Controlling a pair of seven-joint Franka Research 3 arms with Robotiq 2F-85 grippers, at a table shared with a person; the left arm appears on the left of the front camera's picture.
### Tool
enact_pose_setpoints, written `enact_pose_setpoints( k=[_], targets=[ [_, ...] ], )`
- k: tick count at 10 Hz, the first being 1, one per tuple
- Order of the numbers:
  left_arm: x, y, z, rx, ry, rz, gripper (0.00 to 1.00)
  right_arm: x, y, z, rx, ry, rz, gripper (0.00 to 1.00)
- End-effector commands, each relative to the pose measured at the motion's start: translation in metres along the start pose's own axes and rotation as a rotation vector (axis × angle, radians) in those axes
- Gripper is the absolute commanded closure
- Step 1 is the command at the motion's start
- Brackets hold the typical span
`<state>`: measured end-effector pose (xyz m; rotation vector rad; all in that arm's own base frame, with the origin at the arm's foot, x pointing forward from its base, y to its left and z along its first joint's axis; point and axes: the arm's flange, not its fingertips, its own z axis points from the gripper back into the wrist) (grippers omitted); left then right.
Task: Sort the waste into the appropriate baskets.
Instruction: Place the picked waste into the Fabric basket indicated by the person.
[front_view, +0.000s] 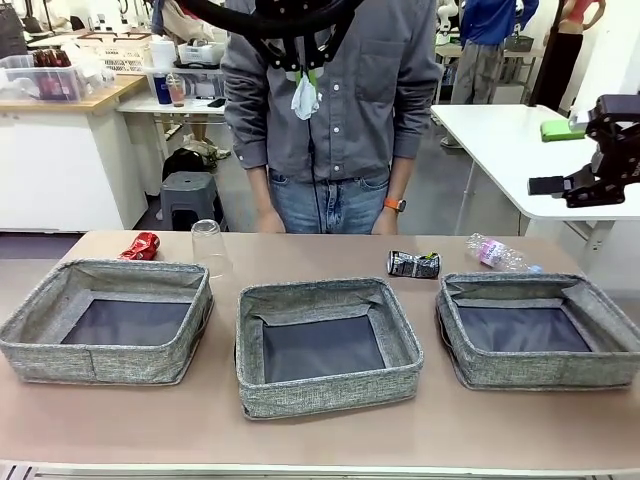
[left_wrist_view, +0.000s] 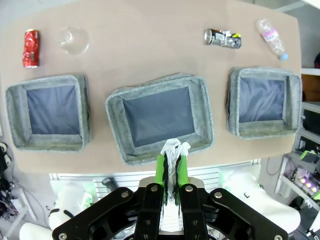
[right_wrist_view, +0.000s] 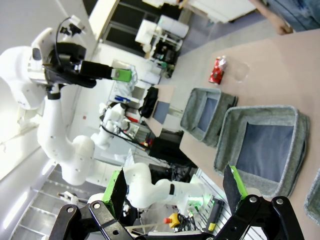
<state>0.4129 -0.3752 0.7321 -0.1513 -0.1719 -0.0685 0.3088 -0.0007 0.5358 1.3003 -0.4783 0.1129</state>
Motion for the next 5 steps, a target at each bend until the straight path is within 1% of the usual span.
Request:
enact_pose_setpoints(
  k=[1,5],
  targets=[
    [-0.0037,0.0007,0.0024,0.006,0.004,0.012,1.0,0.0033,-0.0002,-0.0022,0.022,-0.012,0.023,0.0],
    [-0.0037,0.0007,0.0024,0.006,0.004,0.012,1.0,0.0033,-0.0002,-0.0022,0.022,-0.012,0.023,0.0]
  ],
)
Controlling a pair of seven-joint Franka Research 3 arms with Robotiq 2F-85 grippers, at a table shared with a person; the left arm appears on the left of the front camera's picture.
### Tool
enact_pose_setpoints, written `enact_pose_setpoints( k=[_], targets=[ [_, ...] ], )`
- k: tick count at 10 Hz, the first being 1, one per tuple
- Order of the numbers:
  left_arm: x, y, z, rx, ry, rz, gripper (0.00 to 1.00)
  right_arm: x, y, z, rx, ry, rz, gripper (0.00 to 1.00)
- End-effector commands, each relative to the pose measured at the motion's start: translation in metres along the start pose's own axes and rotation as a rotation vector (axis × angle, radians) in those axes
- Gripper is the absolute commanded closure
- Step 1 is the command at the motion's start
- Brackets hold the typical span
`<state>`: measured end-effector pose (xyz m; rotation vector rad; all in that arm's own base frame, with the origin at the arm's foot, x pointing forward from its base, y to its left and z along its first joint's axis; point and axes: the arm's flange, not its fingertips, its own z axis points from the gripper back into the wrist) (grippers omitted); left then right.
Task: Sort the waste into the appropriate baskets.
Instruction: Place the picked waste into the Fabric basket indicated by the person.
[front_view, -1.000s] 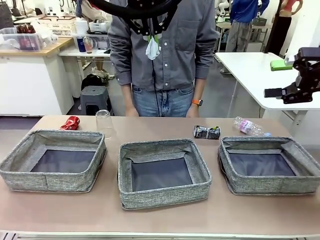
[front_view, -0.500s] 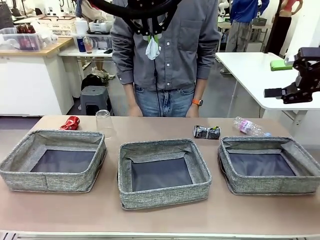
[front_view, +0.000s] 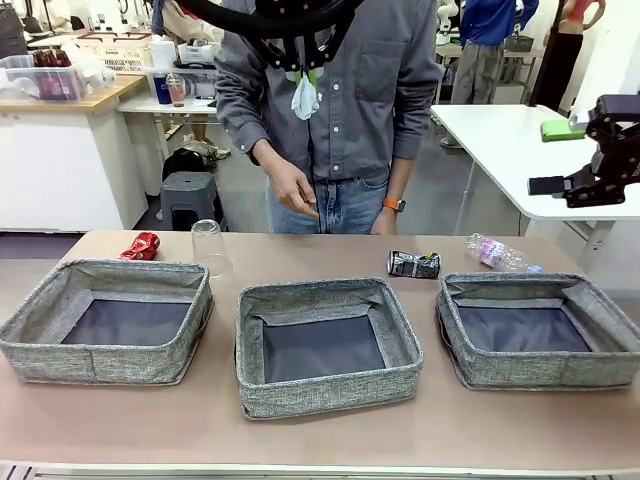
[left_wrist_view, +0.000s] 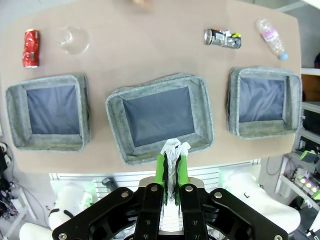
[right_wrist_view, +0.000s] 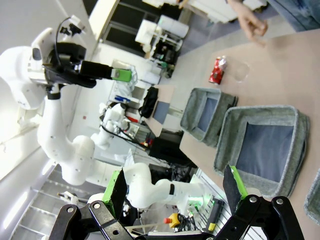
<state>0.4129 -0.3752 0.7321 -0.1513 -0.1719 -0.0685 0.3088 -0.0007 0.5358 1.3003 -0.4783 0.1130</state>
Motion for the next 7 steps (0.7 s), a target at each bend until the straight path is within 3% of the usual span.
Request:
enact_pose_setpoints(
  k=[1,6,7],
  targets=[
    [-0.0037,0.0007,0.0024,0.006,0.004,0.012,1.0,0.0033,-0.0002,-0.0022,0.022,-0.012,0.023,0.0],
    [-0.0037,0.0007,0.0024,0.006,0.004,0.012,1.0,0.0033,-0.0002,-0.0022,0.022,-0.012,0.023,0.0],
    [0.0,0.0,0.0,0.0,0.0,0.0,0.94,0.0033,-0.0002,-0.0022,0.022,-0.012,0.023,0.0]
  ],
)
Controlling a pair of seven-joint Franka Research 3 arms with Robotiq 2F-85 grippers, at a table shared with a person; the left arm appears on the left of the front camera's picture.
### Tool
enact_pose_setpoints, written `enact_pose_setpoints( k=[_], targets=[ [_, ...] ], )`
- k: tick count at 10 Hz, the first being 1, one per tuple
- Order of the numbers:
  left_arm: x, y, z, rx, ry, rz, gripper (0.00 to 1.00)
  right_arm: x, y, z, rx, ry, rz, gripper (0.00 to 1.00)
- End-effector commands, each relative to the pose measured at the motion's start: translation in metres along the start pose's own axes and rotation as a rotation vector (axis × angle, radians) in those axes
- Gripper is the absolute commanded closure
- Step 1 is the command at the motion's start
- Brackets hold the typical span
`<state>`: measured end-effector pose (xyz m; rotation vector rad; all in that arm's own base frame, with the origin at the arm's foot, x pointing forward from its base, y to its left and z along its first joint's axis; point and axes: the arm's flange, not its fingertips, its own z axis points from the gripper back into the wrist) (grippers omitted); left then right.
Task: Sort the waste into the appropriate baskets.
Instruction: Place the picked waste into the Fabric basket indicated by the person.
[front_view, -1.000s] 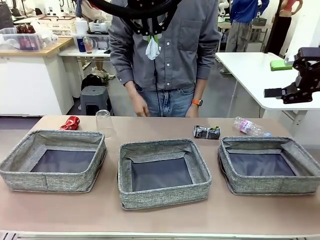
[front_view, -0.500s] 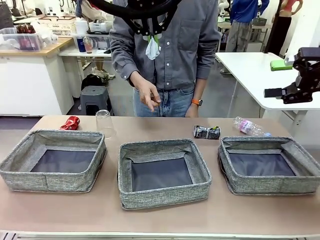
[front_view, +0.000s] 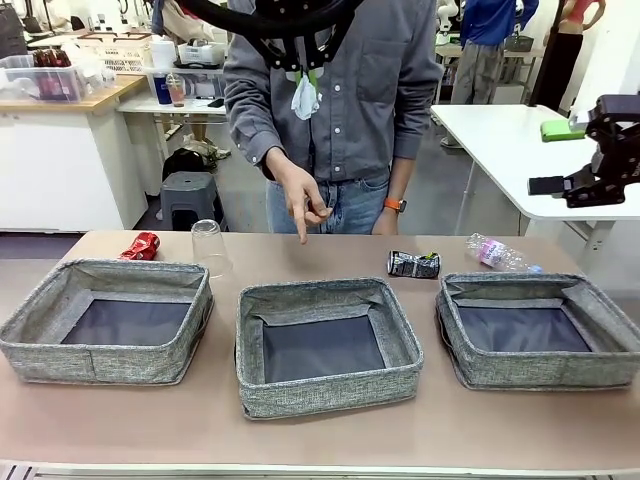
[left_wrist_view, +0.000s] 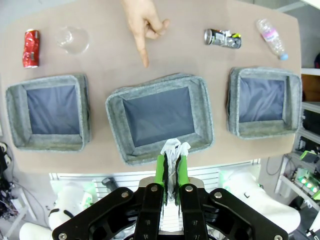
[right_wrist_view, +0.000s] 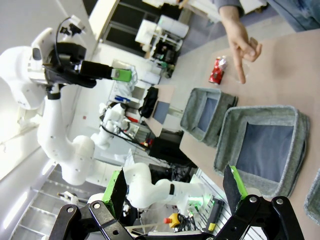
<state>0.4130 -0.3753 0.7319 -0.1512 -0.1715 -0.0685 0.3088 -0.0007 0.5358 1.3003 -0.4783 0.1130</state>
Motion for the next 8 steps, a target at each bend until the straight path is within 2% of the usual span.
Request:
enact_pose_setpoints(
  k=[1,7,8],
  targets=[
    [0.005,-0.002,-0.016,0.017,0.008,0.003,0.94,0.003,0.0,-0.002,0.022,-0.012,0.023,0.0],
    [-0.038,0.006,-0.114,0.014,0.024,-0.039,0.94,0.003,0.0,-0.002,0.022,-0.012,0.023,0.0],
    [-0.045,0.003,-0.13,-0.024,0.039,-0.086,0.94,0.003,0.0,-0.002,0.022,-0.012,0.023,0.0]
  ],
)
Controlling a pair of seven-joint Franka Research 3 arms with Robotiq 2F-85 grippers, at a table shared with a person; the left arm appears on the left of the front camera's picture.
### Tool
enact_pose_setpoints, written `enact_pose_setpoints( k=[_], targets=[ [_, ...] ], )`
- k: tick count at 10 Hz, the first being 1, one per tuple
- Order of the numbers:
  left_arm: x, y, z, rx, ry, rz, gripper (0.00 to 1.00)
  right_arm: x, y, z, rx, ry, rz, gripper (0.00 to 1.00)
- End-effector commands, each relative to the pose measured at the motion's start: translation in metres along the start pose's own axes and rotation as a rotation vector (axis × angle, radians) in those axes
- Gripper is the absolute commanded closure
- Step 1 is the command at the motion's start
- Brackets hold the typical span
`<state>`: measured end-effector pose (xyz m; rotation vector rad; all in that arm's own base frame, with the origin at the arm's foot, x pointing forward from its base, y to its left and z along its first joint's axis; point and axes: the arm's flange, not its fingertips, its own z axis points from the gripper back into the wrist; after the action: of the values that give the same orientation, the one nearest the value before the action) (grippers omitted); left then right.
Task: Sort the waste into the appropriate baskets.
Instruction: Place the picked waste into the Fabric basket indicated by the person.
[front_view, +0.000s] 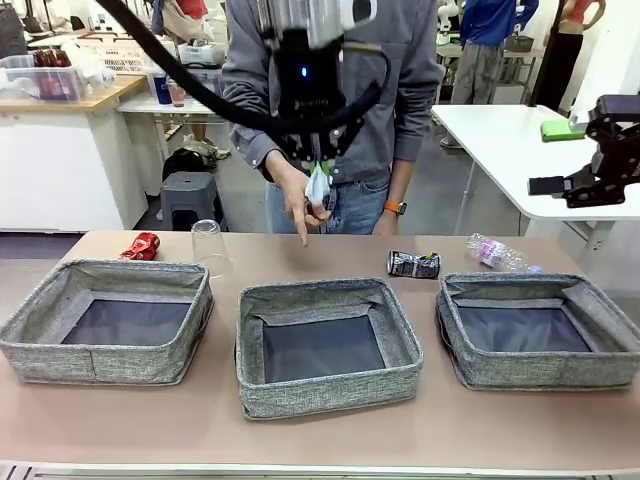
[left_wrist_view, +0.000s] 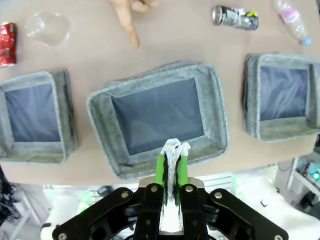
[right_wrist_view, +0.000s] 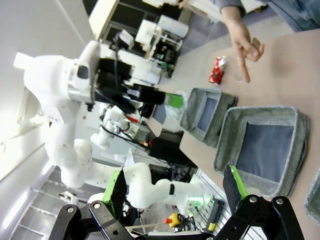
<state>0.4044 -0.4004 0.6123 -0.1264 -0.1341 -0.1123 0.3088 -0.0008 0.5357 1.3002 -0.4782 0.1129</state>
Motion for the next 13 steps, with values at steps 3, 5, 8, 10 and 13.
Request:
enact_pose_setpoints(
  k=[3,5,8,10,13],
  targets=[
    [-0.027,0.003,-0.075,0.006,0.007,-0.084,0.94,0.003,0.0,-0.002,0.022,-0.012,0.023,0.0],
    [-0.032,0.002,-0.113,-0.018,0.072,-0.147,0.94,0.003,0.0,-0.002,0.022,-0.012,0.023,0.0],
    [-0.029,-0.002,-0.121,-0.015,0.082,-0.151,0.94,0.003,0.0,-0.002,0.022,-0.012,0.023,0.0],
    [-0.028,-0.004,-0.122,-0.021,0.11,-0.137,0.4,0.003,0.0,-0.002,0.022,-0.012,0.023,0.0],
    [-0.027,-0.006,-0.122,-0.011,0.112,-0.138,0.0,0.003,0.0,-0.002,0.022,-0.012,0.023,0.0]
  ],
)
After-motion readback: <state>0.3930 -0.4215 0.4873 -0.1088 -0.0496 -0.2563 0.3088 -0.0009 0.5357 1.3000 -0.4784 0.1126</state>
